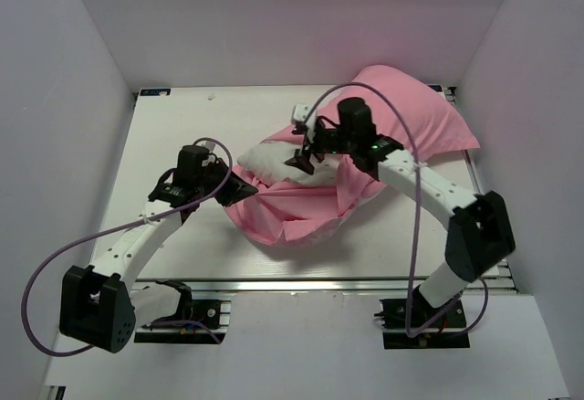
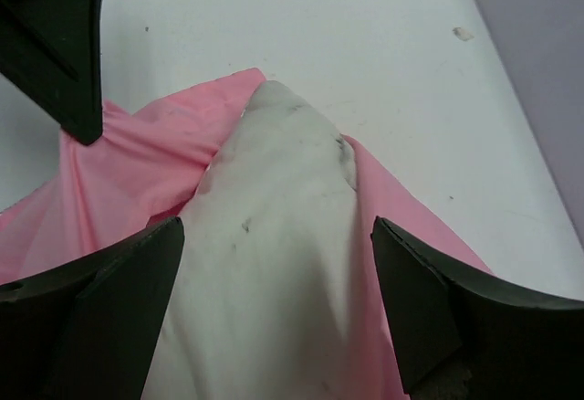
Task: Put the pillow into the pillowcase
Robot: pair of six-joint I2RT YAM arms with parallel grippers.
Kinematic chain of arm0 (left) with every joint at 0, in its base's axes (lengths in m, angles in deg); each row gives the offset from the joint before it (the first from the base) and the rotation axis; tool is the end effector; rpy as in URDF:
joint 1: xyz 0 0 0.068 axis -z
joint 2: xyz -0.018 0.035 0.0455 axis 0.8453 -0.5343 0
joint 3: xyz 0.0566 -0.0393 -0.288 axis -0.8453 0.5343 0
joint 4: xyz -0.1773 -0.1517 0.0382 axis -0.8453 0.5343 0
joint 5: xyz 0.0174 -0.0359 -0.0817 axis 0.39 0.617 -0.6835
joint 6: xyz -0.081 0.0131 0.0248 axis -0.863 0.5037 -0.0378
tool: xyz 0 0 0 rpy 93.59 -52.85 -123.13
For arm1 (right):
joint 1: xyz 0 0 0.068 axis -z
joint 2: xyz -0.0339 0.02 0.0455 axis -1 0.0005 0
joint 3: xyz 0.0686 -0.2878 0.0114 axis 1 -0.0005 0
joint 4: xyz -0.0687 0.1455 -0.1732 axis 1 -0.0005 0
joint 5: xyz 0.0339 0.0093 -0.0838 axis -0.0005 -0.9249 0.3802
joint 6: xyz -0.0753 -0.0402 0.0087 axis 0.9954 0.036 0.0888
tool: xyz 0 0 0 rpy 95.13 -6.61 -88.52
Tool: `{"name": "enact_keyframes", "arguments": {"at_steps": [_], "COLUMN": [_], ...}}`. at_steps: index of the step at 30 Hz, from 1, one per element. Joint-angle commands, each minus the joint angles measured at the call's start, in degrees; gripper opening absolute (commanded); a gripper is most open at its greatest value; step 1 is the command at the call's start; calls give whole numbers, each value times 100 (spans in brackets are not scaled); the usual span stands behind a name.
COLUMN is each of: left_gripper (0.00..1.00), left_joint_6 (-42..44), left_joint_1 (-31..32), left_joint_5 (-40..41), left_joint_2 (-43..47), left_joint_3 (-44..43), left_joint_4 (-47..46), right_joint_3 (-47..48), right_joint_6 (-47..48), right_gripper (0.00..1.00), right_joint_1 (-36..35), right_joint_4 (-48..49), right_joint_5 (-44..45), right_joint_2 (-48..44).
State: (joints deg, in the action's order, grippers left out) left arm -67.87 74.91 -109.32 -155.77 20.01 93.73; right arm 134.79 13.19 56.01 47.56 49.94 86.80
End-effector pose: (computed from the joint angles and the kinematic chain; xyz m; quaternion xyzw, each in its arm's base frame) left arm 0.2166 -0.0971 0.2582 -0.2413 0.8689 -0.3810 0.2039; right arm 0.2844 0.2433 0.3542 -0.5513 0.5613 0.2629 0.5585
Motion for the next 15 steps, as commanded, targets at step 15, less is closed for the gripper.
{"name": "enact_keyframes", "arguments": {"at_steps": [15], "left_gripper": [0], "left_joint_6": [29], "left_joint_1": [-16], "left_joint_5": [153], "left_joint_2": [713], "left_joint_3": [179], "left_joint_4": [85], "right_joint_3": [1437], "right_joint_6": [1187], "right_gripper": [53], "right_joint_1": [-754], "right_joint_4": [-655], "right_joint_5": [2399], "right_joint_2": [2107]}}
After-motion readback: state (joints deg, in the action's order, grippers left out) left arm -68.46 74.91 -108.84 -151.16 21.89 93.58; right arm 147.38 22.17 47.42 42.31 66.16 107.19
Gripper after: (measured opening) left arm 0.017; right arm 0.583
